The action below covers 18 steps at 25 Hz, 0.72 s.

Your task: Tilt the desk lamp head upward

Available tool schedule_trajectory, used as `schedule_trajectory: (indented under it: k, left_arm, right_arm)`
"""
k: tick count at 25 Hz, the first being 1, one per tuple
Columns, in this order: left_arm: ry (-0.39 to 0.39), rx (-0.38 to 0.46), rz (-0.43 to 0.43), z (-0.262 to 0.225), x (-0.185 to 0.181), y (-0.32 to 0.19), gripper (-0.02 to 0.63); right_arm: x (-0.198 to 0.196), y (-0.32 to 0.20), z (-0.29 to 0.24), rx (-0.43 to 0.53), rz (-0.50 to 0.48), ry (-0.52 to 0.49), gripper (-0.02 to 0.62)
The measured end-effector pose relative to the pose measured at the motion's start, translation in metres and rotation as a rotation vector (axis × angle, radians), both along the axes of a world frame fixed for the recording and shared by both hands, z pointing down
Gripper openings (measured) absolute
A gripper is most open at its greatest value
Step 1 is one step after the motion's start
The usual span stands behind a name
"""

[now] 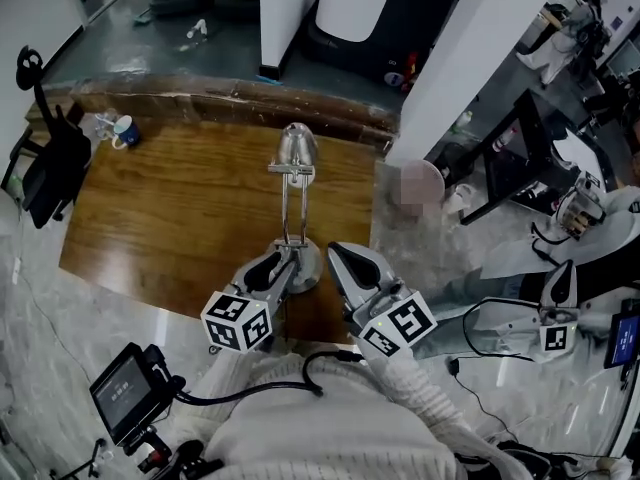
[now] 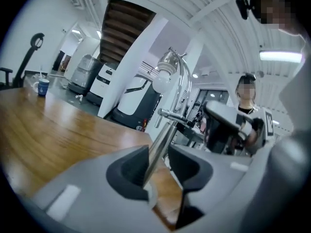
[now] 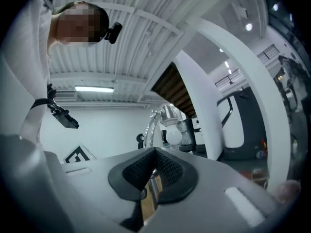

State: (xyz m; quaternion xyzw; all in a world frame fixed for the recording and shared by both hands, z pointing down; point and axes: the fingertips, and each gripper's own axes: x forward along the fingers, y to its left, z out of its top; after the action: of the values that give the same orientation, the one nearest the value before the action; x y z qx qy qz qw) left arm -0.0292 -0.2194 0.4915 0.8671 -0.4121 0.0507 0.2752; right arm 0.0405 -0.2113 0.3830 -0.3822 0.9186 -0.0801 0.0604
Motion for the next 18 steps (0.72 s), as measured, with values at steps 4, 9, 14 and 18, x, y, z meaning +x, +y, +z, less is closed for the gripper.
schedule_trajectory:
  k: [4,9,14,18]
  left_arm:
    - [-0.006,0.056,-0.039,-0.007,-0.004,0.004,0.046]
    - [-0.108,0.13,-0.053,-0.009,0.0,0.034,0.008]
    - [-0.175,0.108,-0.015,-0.006,0.004,0.061,0.008]
    - [-0.152,0.115,0.028,-0.01,0.012,0.077,0.008]
  right_arm:
    - [0.001,0.014,0.034,-0.105,0.072,-0.057,0.0]
    - [-0.005,0.052,0.066,-0.169,0.12,0.077,0.0]
    - [-0.005,0.077,0.09,-0.245,0.194,0.162,-0.002]
    - [0.006,0.087,0.095,-0.271,0.289,0.188,-0.002]
